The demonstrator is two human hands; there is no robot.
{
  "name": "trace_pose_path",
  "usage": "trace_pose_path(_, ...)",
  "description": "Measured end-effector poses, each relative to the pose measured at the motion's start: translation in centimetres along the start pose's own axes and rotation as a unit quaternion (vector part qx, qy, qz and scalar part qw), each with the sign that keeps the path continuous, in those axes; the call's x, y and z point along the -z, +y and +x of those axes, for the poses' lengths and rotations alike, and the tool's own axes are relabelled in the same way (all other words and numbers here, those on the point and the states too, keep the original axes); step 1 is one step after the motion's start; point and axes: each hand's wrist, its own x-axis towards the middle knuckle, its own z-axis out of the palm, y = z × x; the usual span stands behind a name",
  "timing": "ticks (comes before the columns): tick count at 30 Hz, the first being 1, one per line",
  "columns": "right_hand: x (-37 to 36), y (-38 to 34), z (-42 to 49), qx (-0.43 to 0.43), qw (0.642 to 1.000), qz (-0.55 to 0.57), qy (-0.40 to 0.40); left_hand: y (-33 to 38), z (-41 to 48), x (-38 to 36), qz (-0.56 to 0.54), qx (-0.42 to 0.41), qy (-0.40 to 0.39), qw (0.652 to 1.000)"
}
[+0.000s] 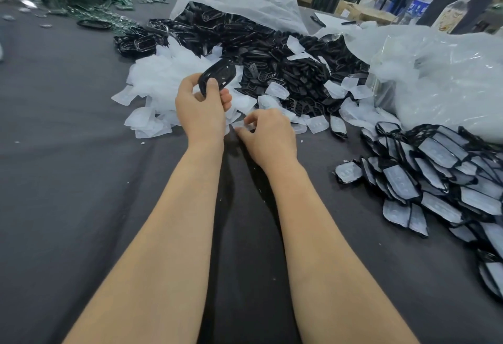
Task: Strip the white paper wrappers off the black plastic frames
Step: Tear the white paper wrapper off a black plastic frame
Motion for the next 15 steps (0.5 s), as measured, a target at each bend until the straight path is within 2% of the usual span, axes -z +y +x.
trace_pose_path(3,0.0,0.0,-0.1,0.000,0.999,0.021,0.031,0.0,-0.1,-0.1,0.003,0.001,-0.009,1.000)
trace_pose_path(8,-0.4,-0.4,-0.3,0.023,0.999,-0.048,-0.011,0.2,-0.1,0.0,-0.006,-0.007,0.002,1.000)
trace_pose_path(10,-0.5,-0.4,-0.3,0.032,0.999,-0.041,0.013,0.2,0.0,0.1,-0.014,-0.010,0.007,1.000)
trace_pose_path(13,-0.1,-0.1,-0.4,0.027,0.992,0.097,0.082,0.3,0.0,0.0,-0.017,-0.009,0.007,1.000)
trace_pose_path(15,0.5,0.2,-0.2,-0.022,0.959,0.264,0.105,0.2,0.0,-0.1,-0.007,-0.007,0.001,1.000)
